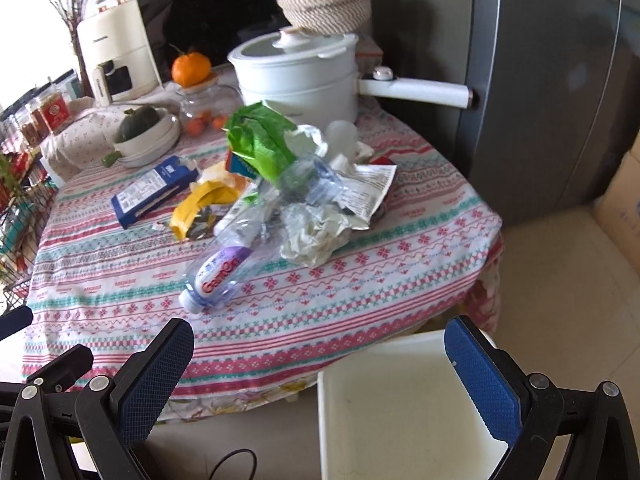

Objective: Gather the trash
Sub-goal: 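Grasp the clear water bottle with the left gripper while the right tool reaches toward crumpled tissue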

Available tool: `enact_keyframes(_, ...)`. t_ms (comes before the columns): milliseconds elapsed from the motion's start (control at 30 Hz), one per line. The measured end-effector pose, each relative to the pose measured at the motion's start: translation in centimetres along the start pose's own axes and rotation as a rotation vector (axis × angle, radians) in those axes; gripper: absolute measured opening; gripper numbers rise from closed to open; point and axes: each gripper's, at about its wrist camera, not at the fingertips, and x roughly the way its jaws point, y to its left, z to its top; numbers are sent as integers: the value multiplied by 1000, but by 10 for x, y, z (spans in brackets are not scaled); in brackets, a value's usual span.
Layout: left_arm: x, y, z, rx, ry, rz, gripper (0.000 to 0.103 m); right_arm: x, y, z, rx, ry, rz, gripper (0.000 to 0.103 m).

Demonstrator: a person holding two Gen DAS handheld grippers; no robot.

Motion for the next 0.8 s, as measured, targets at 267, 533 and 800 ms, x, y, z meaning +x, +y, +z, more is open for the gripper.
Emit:
enact_keyframes(267, 84, -23, 58, 67, 147, -86, 94, 41, -40, 22, 73, 80, 7, 103)
enact_keyframes(533, 141, -59, 95, 171, 115, -88, 93, 80, -84, 8, 292, 272, 155, 103)
enact_keyframes(800, 197, -63, 102, 178, 162, 12, 90, 87, -93, 12, 261, 268, 61, 103)
